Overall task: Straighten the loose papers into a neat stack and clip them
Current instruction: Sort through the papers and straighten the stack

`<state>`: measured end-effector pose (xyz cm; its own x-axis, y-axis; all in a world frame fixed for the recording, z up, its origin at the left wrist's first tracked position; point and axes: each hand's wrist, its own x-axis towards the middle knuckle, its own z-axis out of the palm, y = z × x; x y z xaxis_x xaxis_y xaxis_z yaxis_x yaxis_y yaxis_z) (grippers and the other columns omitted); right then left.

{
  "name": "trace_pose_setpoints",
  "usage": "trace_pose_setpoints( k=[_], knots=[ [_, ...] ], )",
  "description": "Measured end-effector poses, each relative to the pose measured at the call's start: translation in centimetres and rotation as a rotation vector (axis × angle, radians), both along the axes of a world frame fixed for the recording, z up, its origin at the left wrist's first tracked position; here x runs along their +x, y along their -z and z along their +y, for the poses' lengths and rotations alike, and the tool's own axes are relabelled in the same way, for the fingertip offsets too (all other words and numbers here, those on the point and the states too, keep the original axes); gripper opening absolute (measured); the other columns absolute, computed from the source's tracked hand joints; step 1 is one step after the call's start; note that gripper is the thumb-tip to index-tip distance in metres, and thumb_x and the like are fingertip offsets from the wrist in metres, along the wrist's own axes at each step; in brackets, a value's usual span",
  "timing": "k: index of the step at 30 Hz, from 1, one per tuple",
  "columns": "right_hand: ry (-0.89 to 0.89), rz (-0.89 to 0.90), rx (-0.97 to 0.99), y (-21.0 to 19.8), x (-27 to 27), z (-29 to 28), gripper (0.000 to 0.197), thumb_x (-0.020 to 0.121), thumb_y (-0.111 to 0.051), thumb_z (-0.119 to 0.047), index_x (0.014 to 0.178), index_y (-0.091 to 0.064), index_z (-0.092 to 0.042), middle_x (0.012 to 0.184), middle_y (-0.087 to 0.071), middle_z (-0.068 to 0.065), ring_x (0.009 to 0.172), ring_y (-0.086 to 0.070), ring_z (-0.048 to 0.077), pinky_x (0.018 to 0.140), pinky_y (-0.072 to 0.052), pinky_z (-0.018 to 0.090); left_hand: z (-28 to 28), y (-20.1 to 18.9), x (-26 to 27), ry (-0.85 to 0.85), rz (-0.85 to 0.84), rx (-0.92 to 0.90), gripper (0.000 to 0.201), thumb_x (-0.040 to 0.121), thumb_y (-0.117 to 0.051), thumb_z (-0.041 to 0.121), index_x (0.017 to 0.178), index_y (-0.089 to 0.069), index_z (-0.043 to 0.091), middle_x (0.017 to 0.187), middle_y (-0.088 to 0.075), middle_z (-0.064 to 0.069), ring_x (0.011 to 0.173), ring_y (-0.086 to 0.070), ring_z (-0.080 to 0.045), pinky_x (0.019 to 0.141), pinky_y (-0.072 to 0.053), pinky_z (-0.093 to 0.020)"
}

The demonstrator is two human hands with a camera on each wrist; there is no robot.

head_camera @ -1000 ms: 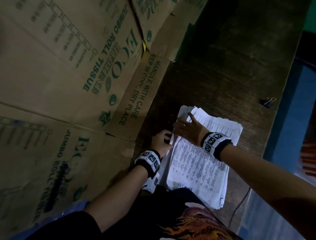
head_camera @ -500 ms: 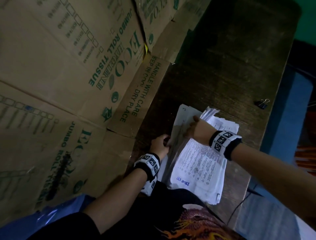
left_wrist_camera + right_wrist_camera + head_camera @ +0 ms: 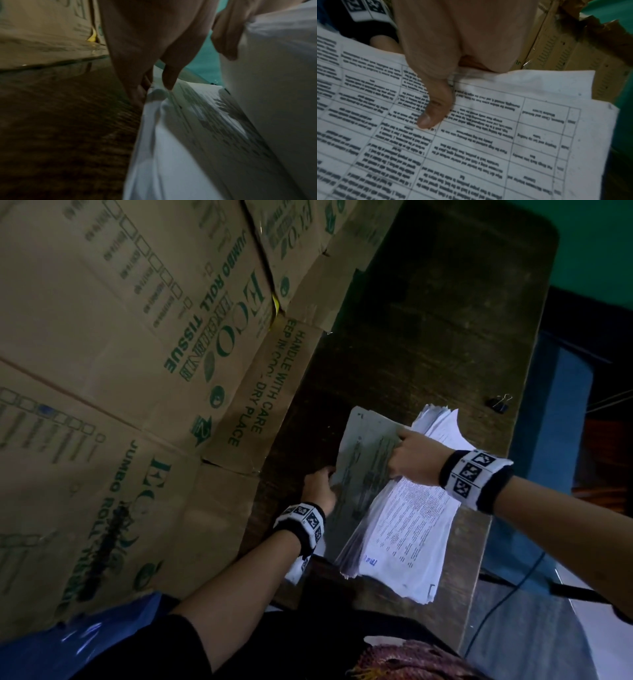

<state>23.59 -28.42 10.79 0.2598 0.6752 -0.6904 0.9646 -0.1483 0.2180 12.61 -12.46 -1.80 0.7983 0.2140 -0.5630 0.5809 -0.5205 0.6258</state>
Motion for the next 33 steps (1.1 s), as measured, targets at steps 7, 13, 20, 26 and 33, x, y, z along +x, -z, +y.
trace_pose_setpoints(
  k=[7,13,20,26,33],
  knots=[
    [0.029,0.000,-0.022,-0.4,-0.8,0.3,0.019,0.094,-0.054,-0.020,0.102,-0.070,-0.027,0.097,-0.071,-0.007,0.089,-0.062,0.018,0.101,-0.031,0.038,-3.1,-0.6,-1.7,0.253,0.038,0.242,0.086,0.084,-0.055,-0.010,0.152,-0.003,0.004,0.151,-0.016,-0.024,0.136,-0.030,-0.040,0.115,-0.027,-0.038],
    [0.010,-0.022,0.017,-0.4,-0.6,-1.0,0.020,0.093,-0.055,-0.018,0.103,-0.069,-0.029,0.094,-0.071,-0.007,0.092,-0.062,0.018,0.101,-0.032,0.039,-3.6,-0.8,-1.9,0.162,0.004,0.239,0.091,0.082,-0.057,-0.012,0.152,-0.006,0.016,0.150,-0.016,-0.019,0.135,-0.029,-0.037,0.113,-0.031,-0.045],
    [0.062,-0.040,0.022,-1.6,-1.6,-1.4,0.026,0.096,-0.049,-0.014,0.106,-0.067,-0.029,0.101,-0.070,-0.007,0.093,-0.062,0.018,0.094,-0.028,0.034,-4.9,-1.8,-1.9,0.248,0.020,0.357,0.074,0.080,-0.061,-0.001,0.143,-0.022,0.001,0.142,-0.026,-0.023,0.126,-0.031,-0.038,0.101,-0.037,-0.044],
    [0.114,-0.054,0.064,-1.0,-2.3,-1.8,0.025,0.095,-0.051,-0.014,0.106,-0.068,-0.029,0.101,-0.071,-0.006,0.091,-0.062,0.019,0.093,-0.028,0.035,-5.8,-1.0,-1.0,0.135,0.000,0.218,0.049,0.100,-0.035,0.013,0.143,-0.023,-0.006,0.146,-0.031,-0.026,0.129,-0.041,-0.035,0.107,-0.034,-0.036],
    [0.074,-0.057,0.065,-1.7,-2.2,-2.0,0.021,0.094,-0.052,-0.015,0.099,-0.070,-0.025,0.092,-0.071,-0.003,0.082,-0.062,0.019,0.088,-0.027,0.034,-4.2,-1.2,-0.7,0.161,0.088,0.168,0.031,0.097,-0.045,0.005,0.124,-0.055,-0.005,0.129,-0.055,-0.023,0.118,-0.053,-0.034,0.100,-0.042,-0.035]
  ],
)
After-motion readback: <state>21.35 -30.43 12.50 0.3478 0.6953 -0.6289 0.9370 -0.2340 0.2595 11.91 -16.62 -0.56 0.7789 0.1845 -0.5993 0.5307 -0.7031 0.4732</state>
